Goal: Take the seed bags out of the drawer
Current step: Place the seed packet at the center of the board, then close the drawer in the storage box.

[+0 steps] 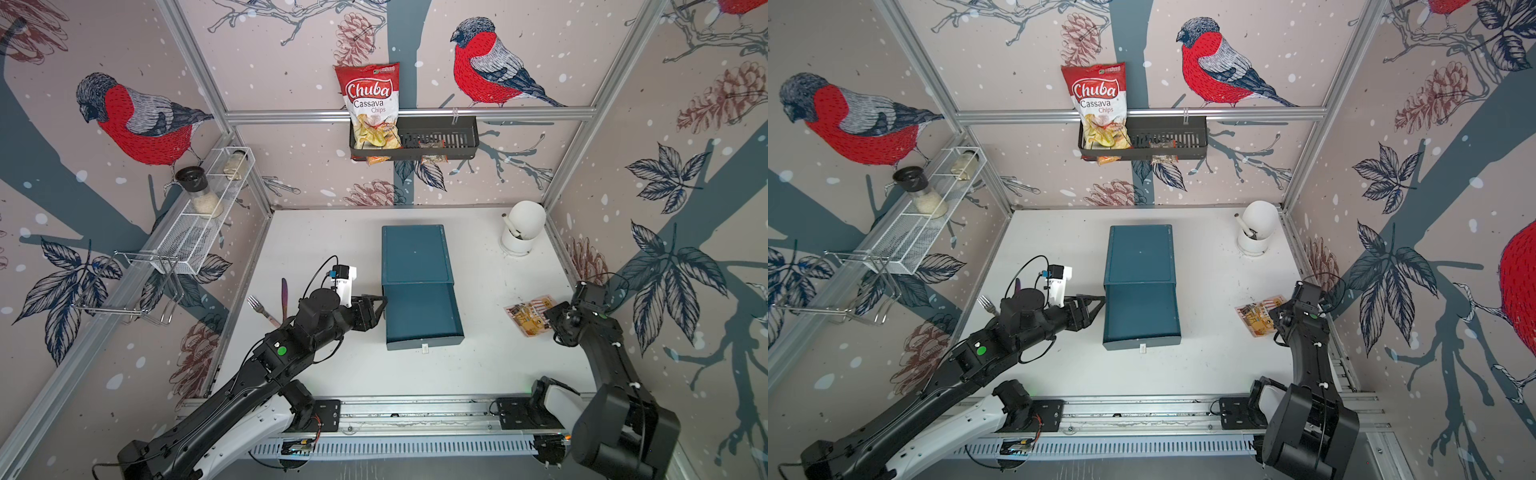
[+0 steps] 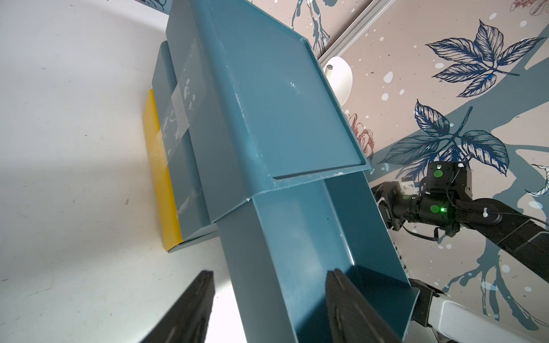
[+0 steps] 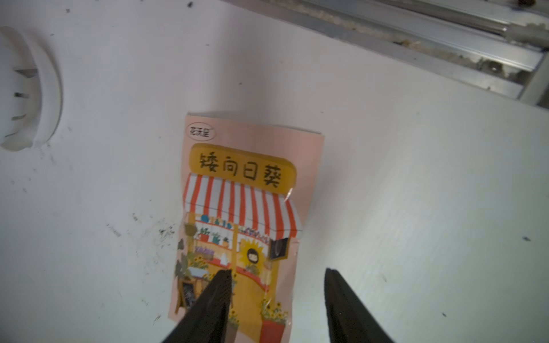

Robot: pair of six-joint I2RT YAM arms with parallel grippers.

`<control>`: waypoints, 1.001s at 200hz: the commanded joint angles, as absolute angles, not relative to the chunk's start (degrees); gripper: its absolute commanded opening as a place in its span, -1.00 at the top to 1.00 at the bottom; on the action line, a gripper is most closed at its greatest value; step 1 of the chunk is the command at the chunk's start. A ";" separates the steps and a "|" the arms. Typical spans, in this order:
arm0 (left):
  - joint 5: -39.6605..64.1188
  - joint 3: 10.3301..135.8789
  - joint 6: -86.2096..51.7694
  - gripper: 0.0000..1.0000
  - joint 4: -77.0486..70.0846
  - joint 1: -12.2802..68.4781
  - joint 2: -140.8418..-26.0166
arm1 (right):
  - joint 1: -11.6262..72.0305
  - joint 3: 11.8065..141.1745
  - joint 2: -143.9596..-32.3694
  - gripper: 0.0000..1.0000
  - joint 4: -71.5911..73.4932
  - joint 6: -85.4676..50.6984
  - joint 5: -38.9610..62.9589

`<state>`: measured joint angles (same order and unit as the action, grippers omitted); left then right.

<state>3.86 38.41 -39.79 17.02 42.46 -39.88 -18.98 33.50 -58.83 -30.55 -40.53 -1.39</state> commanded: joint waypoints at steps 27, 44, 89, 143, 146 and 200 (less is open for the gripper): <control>3.40 40.11 -38.58 -0.33 15.38 42.28 -40.29 | 1.10 45.07 -54.13 -0.17 -39.14 -45.04 -11.67; 2.52 41.87 -38.16 -0.38 16.33 42.06 -41.11 | 13.52 50.23 -51.75 -0.15 -41.61 -46.77 -14.64; 1.80 46.03 -36.85 -0.50 16.09 39.43 -45.54 | 53.90 59.07 -51.08 -0.14 -41.69 -52.14 -26.50; 4.83 51.06 -35.73 -0.47 14.60 37.00 -53.73 | 95.91 75.34 -72.21 -0.35 -49.78 -57.72 -47.74; 4.91 51.27 -35.54 -0.47 14.66 36.93 -54.07 | 97.02 76.49 -74.09 -0.38 -50.93 -57.97 -48.09; 5.16 51.62 -34.89 -0.36 13.99 35.35 -59.48 | 104.33 85.04 -87.56 -0.59 -62.21 -65.94 -49.49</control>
<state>4.43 51.57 -35.77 16.47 36.05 -58.00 103.96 86.13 -86.56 -56.55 -62.06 -47.35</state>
